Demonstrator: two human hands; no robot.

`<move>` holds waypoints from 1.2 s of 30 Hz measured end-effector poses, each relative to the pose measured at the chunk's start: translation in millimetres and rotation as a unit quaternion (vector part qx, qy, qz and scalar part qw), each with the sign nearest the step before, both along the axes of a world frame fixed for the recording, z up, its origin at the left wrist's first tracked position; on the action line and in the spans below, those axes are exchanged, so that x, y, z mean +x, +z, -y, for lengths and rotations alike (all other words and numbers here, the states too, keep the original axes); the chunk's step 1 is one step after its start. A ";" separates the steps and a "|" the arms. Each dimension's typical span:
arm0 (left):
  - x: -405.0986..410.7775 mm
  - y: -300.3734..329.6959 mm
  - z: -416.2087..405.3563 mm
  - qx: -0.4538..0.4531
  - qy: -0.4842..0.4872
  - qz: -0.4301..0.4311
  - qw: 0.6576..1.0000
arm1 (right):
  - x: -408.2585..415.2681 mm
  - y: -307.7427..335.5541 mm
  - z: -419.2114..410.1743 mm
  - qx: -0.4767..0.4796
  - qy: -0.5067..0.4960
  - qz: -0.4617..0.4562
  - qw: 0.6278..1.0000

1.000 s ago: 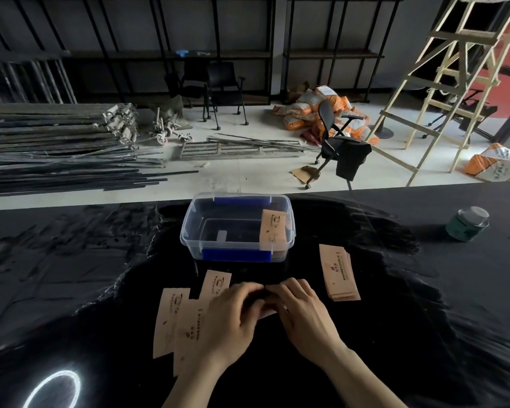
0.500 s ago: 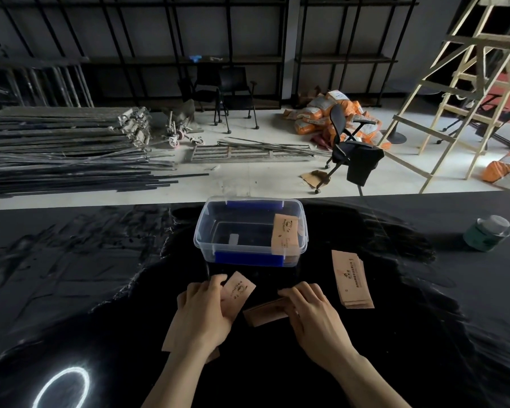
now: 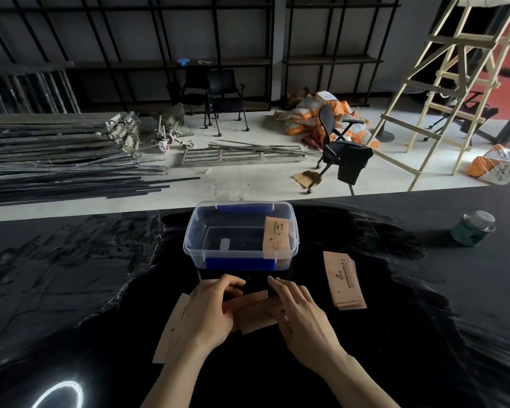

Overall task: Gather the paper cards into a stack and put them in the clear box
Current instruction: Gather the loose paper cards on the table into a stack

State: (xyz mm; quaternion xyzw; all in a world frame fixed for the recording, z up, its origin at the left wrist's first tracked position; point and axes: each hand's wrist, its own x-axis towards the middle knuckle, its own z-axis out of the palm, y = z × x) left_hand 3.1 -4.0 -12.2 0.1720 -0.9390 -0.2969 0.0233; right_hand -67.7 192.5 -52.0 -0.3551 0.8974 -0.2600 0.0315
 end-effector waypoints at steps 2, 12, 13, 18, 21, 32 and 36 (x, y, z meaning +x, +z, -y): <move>-1.3 -5.7 2.1 0.007 -0.010 -0.022 1.000 | -2.8 1.3 2.7 0.003 0.012 -0.001 1.000; 14.5 -17.7 18.5 0.089 0.081 -0.138 0.983 | -4.4 -1.6 -1.3 -0.016 0.001 -0.020 1.000; 18.4 -20.4 22.9 0.063 0.110 -0.147 0.981 | -4.8 -1.0 -1.9 -0.014 0.000 -0.020 1.000; 40.3 -26.2 44.8 -0.051 0.174 -0.037 0.983 | -7.8 1.6 -5.7 -0.009 0.000 -0.021 1.000; 49.8 -24.3 44.8 -0.134 0.183 0.057 0.972 | -9.4 2.4 -4.2 0.001 0.002 -0.037 0.999; 44.6 -22.8 37.0 -0.027 0.162 0.038 0.986 | -5.6 5.0 10.5 0.016 0.050 -0.035 0.998; 44.2 -20.2 44.4 0.052 0.153 -0.083 0.983 | -7.0 8.8 6.7 0.033 0.078 -0.036 0.996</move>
